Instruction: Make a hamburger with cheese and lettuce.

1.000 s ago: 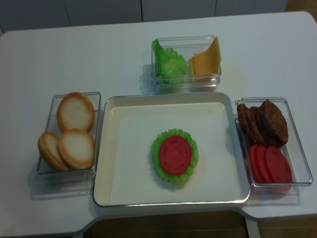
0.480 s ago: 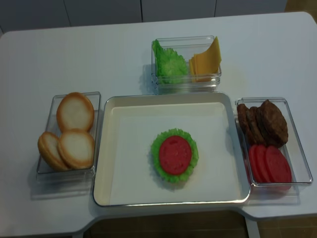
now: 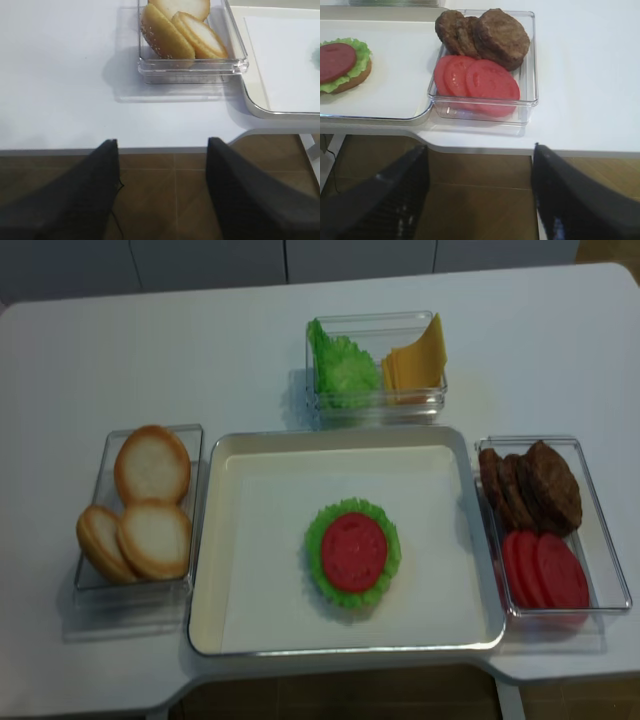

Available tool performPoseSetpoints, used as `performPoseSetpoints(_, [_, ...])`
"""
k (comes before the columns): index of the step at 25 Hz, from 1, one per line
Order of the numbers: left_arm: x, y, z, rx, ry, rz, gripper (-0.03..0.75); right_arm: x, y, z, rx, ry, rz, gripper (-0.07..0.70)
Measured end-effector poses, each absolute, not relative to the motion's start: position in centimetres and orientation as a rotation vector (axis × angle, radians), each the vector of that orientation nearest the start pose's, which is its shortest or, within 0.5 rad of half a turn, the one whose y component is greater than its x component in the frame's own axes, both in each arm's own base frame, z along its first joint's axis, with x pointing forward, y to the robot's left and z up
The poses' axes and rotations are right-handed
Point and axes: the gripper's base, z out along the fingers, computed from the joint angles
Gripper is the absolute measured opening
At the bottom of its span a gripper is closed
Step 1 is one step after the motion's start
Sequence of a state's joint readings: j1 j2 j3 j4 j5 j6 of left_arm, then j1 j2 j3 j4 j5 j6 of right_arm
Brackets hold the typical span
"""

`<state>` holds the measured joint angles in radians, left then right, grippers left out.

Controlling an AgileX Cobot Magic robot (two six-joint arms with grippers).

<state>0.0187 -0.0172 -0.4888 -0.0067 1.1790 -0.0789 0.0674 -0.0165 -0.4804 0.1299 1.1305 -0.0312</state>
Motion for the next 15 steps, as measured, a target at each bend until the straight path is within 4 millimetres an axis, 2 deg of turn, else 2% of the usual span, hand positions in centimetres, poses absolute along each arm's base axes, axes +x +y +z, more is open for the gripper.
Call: performPoseSetpoints(15, [-1.16,-0.08,26.48,-0.104,2.154,-0.043,0.415,-0.93,1.04,26.68,-0.113,2.112,0.181,0.48])
